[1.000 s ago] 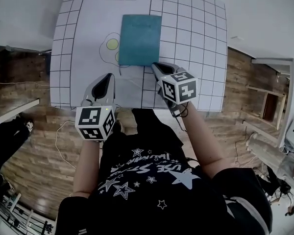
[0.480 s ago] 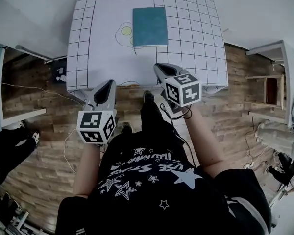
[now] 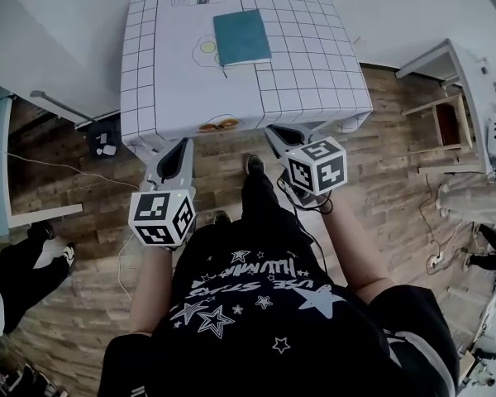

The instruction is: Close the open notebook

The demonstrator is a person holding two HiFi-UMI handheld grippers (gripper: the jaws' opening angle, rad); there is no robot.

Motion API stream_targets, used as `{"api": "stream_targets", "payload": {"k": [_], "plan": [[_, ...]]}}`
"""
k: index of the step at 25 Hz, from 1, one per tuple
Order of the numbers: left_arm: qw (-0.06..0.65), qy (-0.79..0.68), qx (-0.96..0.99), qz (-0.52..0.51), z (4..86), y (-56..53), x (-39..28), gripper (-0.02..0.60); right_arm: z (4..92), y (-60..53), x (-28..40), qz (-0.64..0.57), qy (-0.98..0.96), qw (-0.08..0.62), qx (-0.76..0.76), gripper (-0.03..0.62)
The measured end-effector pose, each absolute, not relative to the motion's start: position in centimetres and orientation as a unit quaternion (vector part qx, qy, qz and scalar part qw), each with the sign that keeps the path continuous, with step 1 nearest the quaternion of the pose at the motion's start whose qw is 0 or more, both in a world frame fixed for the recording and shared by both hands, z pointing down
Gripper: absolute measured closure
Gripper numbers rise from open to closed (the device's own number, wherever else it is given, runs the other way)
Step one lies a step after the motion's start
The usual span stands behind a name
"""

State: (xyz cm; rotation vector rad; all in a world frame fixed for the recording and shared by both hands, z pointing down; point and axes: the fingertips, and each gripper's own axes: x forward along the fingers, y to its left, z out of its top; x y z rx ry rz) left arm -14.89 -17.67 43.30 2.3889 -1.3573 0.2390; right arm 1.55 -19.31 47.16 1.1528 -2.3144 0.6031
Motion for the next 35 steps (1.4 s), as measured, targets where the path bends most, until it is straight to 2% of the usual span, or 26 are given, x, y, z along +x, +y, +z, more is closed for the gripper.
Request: {"api": "stream_targets", "payload": {"k": [8,18,28,35], "plan": [[0.194,-0.459,0.864,0.074,43.3,-15.1,-14.0,0.572,45.3,-16.1,3.9,0.219,-0.832,0.219,0.461,0.577],[0.177,-0.467,0.863,0.074,41.2,-14.0,-11.1,0.572,44.2,-14.7,3.7,0.188,-0.855,0.221,0.429,0.577],[0.166,-0.463,0.866,0.086,39.5,-9.4,-3.9,0.572,42.2,-10.1,10.5,0.203,-0.857,0.163,0.444,0.577],[0.157,-0.468,0.864,0.098,39.4,-4.1,-0.5,0.572,42.7,-5.1,13.6,0.212,-0.862,0.162,0.430,0.579]]}}
